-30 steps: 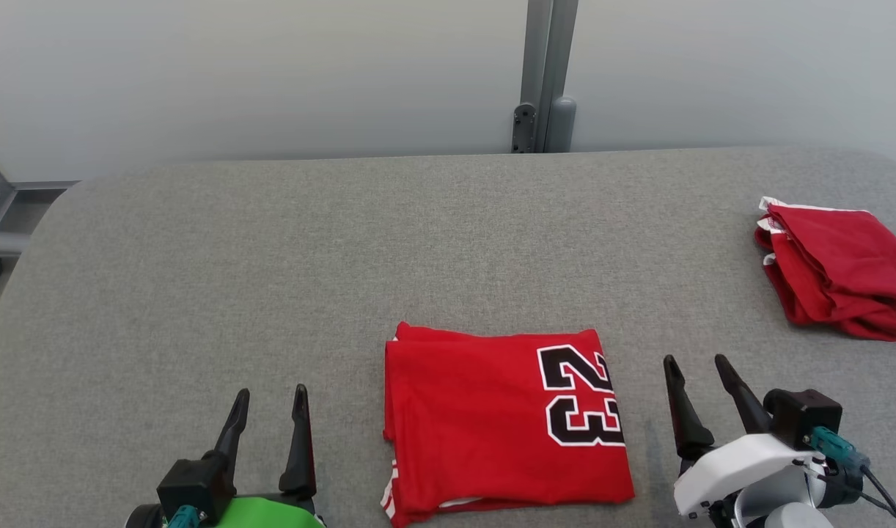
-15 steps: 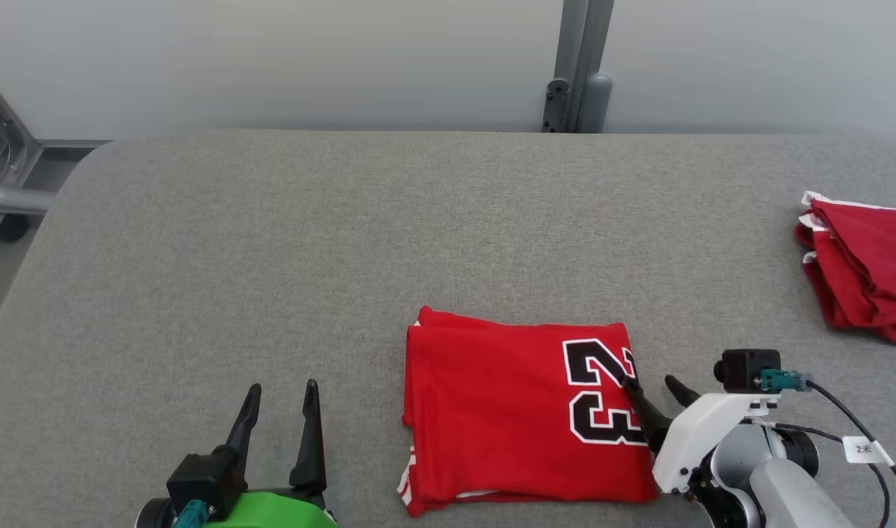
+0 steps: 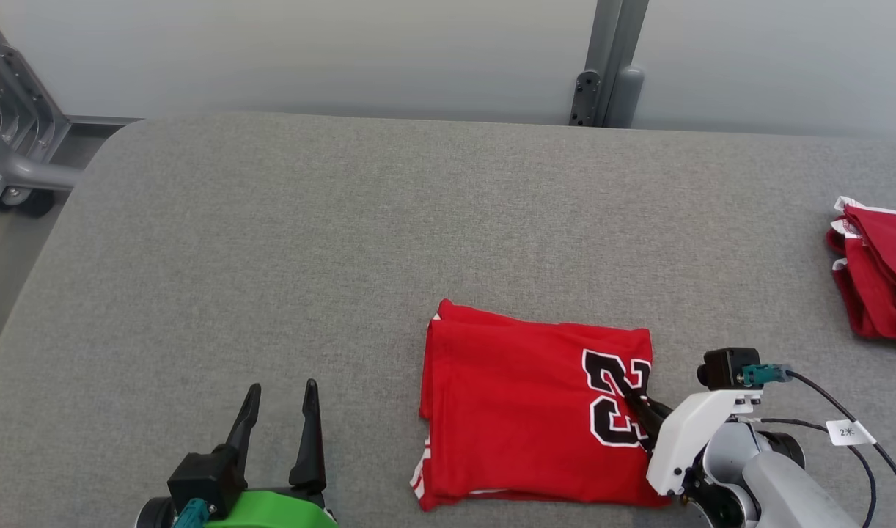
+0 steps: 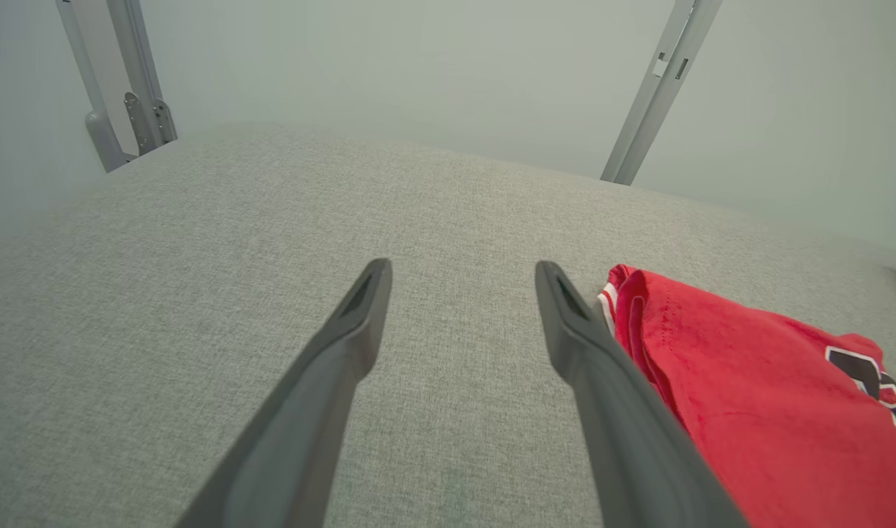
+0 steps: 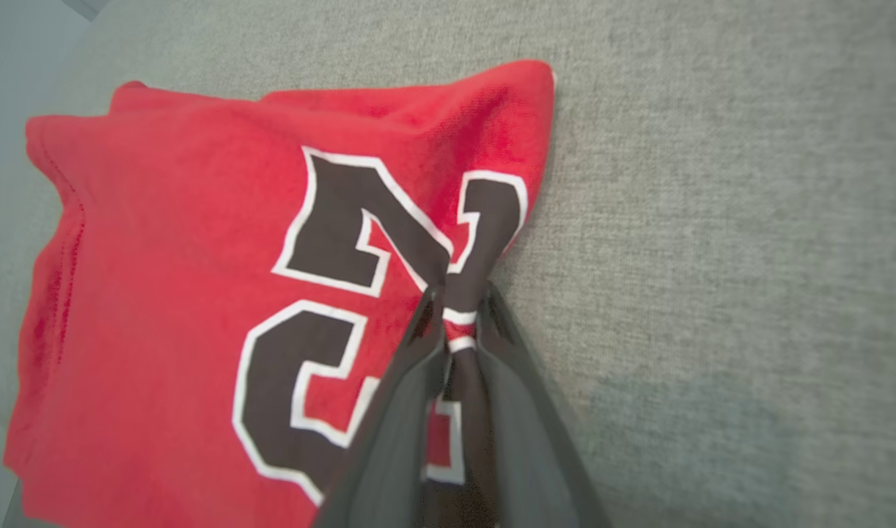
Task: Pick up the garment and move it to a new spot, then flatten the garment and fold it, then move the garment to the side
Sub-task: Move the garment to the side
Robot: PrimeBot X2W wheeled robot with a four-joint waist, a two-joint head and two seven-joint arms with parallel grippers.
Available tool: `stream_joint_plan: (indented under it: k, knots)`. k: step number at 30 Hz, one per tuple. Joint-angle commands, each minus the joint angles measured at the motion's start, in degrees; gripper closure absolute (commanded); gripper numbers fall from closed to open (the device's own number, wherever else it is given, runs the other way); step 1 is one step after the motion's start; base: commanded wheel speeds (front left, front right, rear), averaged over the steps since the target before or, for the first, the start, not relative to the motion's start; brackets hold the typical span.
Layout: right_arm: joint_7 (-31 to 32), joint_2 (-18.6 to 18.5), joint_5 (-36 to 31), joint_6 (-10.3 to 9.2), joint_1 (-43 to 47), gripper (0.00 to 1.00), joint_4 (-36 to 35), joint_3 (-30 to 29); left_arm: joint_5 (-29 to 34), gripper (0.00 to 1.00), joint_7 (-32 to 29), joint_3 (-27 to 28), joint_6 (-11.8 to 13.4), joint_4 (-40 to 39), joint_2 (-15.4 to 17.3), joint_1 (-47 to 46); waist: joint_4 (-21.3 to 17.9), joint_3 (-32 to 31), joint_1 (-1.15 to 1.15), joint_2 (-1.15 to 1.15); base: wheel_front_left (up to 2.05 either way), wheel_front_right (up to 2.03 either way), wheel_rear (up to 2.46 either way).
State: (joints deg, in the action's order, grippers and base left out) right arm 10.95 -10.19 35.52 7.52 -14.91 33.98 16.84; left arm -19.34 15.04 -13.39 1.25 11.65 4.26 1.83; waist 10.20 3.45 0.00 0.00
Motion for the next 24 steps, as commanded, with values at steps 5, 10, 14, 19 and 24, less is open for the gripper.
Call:
stream_joint_plan:
  k: [5,10,14,19,24]
  knots:
    - [-1.9,-2.0,1.2,-0.09,-1.8,1.00,0.1,1.4,0.9,0.00,0.2,0.5,-0.6,0.1,-0.3,0.6,-2.1,-0.2,0.00,0.00,0.00,0.00,0.00]
    - [-3.3,-4.9,1.2,-0.08,-3.1,1.00,-1.8,1.4,1.6,0.00,0.1,0.6,-1.0,-0.5,-0.4,0.6,-5.5,0.0,0.00,0.00,0.00,0.00,0.00]
    - [-3.0,-7.6,0.6,-0.07,-4.2,1.00,-3.7,0.7,2.1,0.00,0.1,0.4,-1.2,-1.0,-0.5,0.2,-9.5,0.6,0.00,0.00,0.00,0.00,0.00]
    - [-1.6,-10.0,-0.6,-0.06,-5.6,1.00,-6.6,0.0,2.6,0.00,0.1,0.2,-1.5,-1.7,-0.6,-1.1,-16.0,2.4,0.00,0.00,0.00,0.00,0.00]
    - [-0.6,-10.8,-1.6,-0.06,-7.2,1.00,-9.7,-0.3,3.4,0.00,0.1,0.1,-1.6,-2.4,-0.6,-2.7,-22.7,5.1,0.00,0.00,0.00,0.00,0.00]
